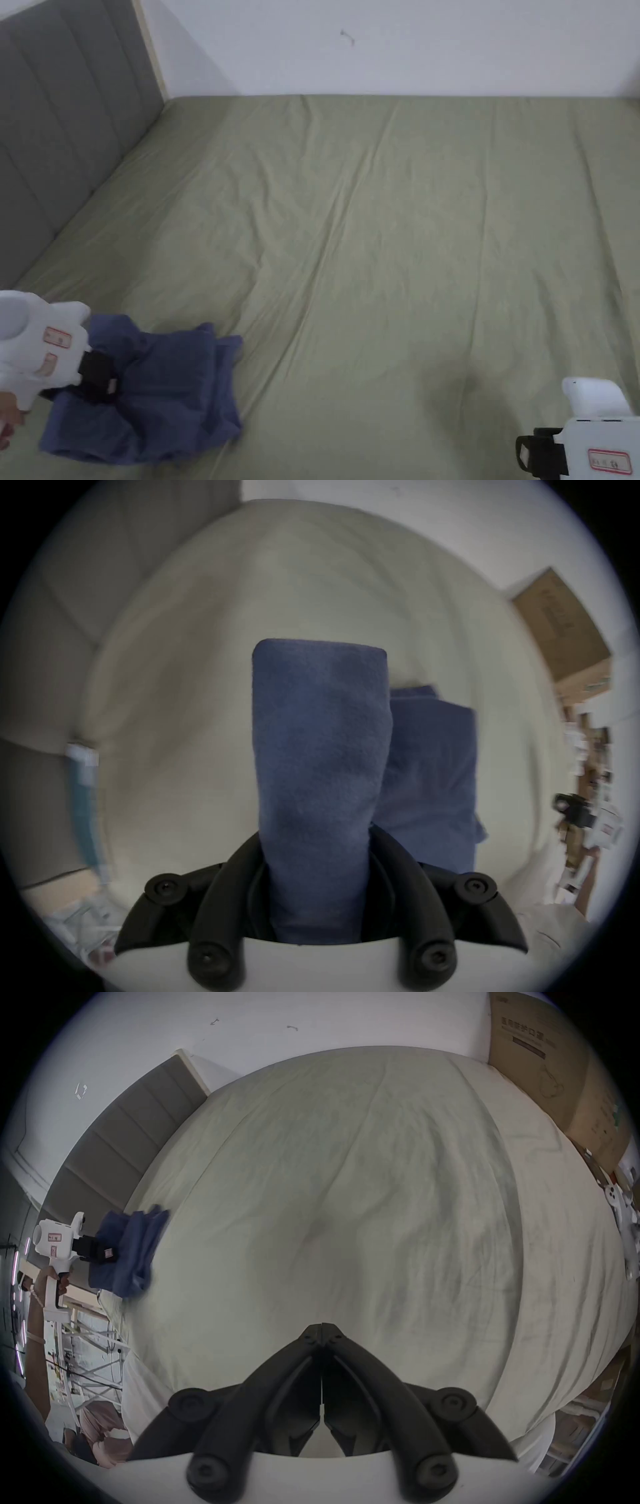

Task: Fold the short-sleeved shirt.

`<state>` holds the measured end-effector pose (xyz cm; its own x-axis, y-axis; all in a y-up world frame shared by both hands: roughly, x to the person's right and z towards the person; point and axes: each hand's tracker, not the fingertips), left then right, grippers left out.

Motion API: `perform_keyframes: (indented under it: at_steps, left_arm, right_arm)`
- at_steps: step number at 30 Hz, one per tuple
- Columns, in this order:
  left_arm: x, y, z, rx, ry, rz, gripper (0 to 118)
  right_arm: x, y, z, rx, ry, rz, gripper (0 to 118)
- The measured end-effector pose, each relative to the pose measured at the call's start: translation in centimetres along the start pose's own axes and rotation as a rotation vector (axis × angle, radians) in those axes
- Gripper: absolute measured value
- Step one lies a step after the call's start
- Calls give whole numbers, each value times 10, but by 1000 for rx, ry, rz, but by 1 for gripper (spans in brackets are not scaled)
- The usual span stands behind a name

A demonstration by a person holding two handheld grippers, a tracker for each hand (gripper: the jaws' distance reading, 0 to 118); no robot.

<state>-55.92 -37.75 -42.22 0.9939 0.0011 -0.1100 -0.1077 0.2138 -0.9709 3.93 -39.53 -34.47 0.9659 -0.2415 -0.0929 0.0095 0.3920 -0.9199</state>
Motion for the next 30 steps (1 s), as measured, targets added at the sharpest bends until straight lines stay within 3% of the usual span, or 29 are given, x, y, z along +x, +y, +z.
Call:
perform_keyframes:
  at_steps: [1,2,4,5,6,9,10,11,12,13,16,21,24,30]
  left_arm:
    - [-8,1,0,11,48,26,26]
    - [-14,1,-1,35,114,65,44]
    - [-22,-2,0,56,168,103,98]
    - [-23,-7,5,93,124,123,114]
    - [-22,-10,11,123,57,133,113]
    - [-8,-17,24,125,-41,147,103]
    - [-2,-19,29,153,-42,137,87]
    - [9,-22,33,167,-47,118,44]
    - [19,-20,33,168,-24,85,11]
    - [29,-21,35,167,-6,60,2]
    - [68,-25,49,199,16,-28,0]
    - [127,-37,91,327,43,-52,0]
    - [171,-51,116,461,114,-123,0]
    - [251,-94,162,721,76,-112,0]
  right_arm:
    - [2,-1,-1,-3,-6,-4,0]
    - [4,-2,-2,-5,-18,-11,0]
    - [8,-4,-4,-14,-21,-20,0]
    - [10,-5,-5,-18,-21,-23,0]
    - [10,-6,-5,-20,-21,-25,0]
    - [11,-7,-7,-28,-30,-23,0]
    - [10,-7,-6,-27,-31,-23,0]
    - [10,-7,-6,-25,-28,-26,0]
    - [10,-8,-5,-22,-21,-29,0]
    - [10,-8,-4,-18,-14,-30,0]
    - [7,-8,1,-5,-11,-20,0]
    - [2,-7,19,69,-51,-1,0]
    - [-11,-8,42,227,-124,52,0]
    - [-37,-4,100,518,-199,105,0]
